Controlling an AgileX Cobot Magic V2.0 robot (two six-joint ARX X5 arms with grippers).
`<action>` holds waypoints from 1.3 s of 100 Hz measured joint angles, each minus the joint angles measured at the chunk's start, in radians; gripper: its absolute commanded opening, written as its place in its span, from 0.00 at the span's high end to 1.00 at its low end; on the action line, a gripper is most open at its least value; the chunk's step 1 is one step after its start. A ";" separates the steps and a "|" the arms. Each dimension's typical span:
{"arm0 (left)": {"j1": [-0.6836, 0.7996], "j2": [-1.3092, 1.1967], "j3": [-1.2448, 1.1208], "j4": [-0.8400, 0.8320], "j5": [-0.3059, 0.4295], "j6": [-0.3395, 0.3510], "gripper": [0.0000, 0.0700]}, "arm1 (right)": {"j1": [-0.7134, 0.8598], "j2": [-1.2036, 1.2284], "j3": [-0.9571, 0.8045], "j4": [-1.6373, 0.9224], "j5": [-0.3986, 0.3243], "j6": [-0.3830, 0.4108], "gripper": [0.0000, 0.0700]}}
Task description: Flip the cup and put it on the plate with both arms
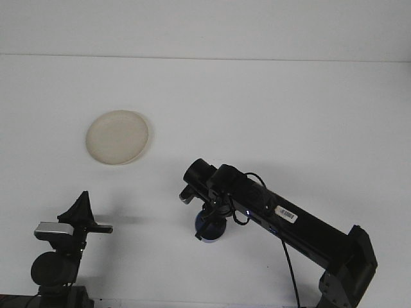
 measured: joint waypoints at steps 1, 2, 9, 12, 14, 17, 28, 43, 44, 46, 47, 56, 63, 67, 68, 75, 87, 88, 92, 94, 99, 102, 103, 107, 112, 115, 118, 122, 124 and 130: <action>0.000 0.000 0.000 0.000 0.000 0.000 0.98 | 0.000 0.000 0.000 0.000 0.000 0.000 1.00; 0.000 0.000 0.000 0.000 0.000 0.000 0.98 | 0.000 0.001 0.000 0.000 0.000 0.000 1.00; 0.000 0.000 0.000 0.000 0.000 0.000 0.98 | 0.002 0.001 0.000 0.003 0.000 0.000 1.00; 0.000 0.000 0.000 0.000 0.000 0.000 0.98 | 0.002 0.001 0.000 0.005 0.000 0.000 1.00; 0.000 0.000 0.000 0.000 0.000 0.000 0.98 | 0.002 0.001 0.000 0.005 -0.001 0.000 0.99; 0.000 0.000 0.000 0.000 0.000 0.000 0.98 | 0.002 0.001 0.000 0.005 -0.002 0.000 0.96; 0.000 0.000 0.000 0.000 0.000 0.000 0.98 | 0.002 0.001 0.000 0.005 -0.003 -0.004 0.73; 0.000 0.000 0.000 0.000 0.000 0.000 0.98 | 0.002 0.001 0.000 0.006 -0.052 -0.007 0.51; 0.000 0.000 0.000 0.000 0.000 0.000 0.98 | 0.002 0.001 0.001 0.006 -0.057 -0.007 0.51; 0.000 0.000 0.000 0.000 0.000 0.000 0.98 | 0.002 0.001 0.002 0.005 -0.066 -0.007 0.50; 0.000 0.000 0.000 0.000 0.000 0.000 0.98 | 0.002 0.001 0.003 0.003 -0.069 -0.007 0.50; 0.000 0.000 0.000 0.002 0.000 0.000 0.98 | 0.000 0.001 0.032 -0.013 -0.080 -0.007 0.50; 0.000 0.000 0.000 0.003 0.000 -0.002 0.98 | -0.001 -0.005 0.070 -0.020 -0.080 -0.007 0.50; 0.000 0.000 0.000 0.003 0.000 -0.010 0.99 | -0.003 -0.017 0.089 -0.019 -0.080 -0.007 0.50; 0.000 0.000 0.000 0.003 0.000 -0.013 0.99 | -0.005 -0.021 0.094 -0.019 -0.080 -0.007 0.50; 0.000 0.000 0.001 0.003 0.000 -0.044 0.99 | -0.008 -0.067 0.130 -0.014 -0.079 -0.007 0.50; 0.000 0.000 0.002 0.002 0.000 -0.138 0.98 | -0.028 -0.193 0.174 0.055 -0.079 -0.007 0.50; 0.000 0.000 0.002 0.002 0.000 -0.146 0.98 | -0.030 -0.204 0.175 0.061 -0.079 -0.007 0.50; 0.000 0.000 0.007 -0.006 0.001 -0.188 0.98 | -0.041 -0.249 0.177 0.087 -0.079 -0.008 0.50; 0.000 0.000 0.012 -0.014 0.001 -0.211 0.98 | -0.049 -0.272 0.177 0.100 -0.079 -0.008 0.50; 0.000 0.000 0.028 -0.032 0.008 -0.262 0.98 | -0.070 -0.319 0.177 0.126 -0.069 -0.008 0.50; 0.000 0.000 0.043 -0.051 0.014 -0.287 0.98 | -0.083 -0.344 0.176 0.143 -0.058 -0.008 0.50; 0.000 0.000 0.048 -0.058 0.019 -0.294 0.98 | -0.087 -0.352 0.174 0.151 -0.052 -0.008 0.50; 0.000 0.002 0.075 -0.086 0.037 -0.318 0.98 | -0.103 -0.387 0.159 0.183 -0.039 -0.008 0.50; 0.000 0.010 0.109 -0.111 0.061 -0.338 0.98 | -0.125 -0.435 0.128 0.218 -0.018 -0.009 0.50; 0.000 0.018 0.130 -0.123 0.078 -0.348 0.98 | -0.135 -0.469 0.099 0.241 -0.007 -0.010 0.50; 0.000 0.029 0.152 -0.138 0.090 -0.360 0.98 | -0.146 -0.508 0.066 0.265 0.002 -0.010 0.50; 0.000 0.050 0.183 -0.159 0.104 -0.377 0.98 | -0.161 -0.565 0.016 0.300 0.022 -0.013 0.51; 0.000 0.063 0.199 -0.169 0.112 -0.385 0.98 | -0.169 -0.596 -0.011 0.321 0.032 -0.014 0.51; 0.000 0.110 0.252 -0.208 0.142 -0.401 0.98 | -0.195 -0.696 -0.104 0.391 0.065 -0.018 0.51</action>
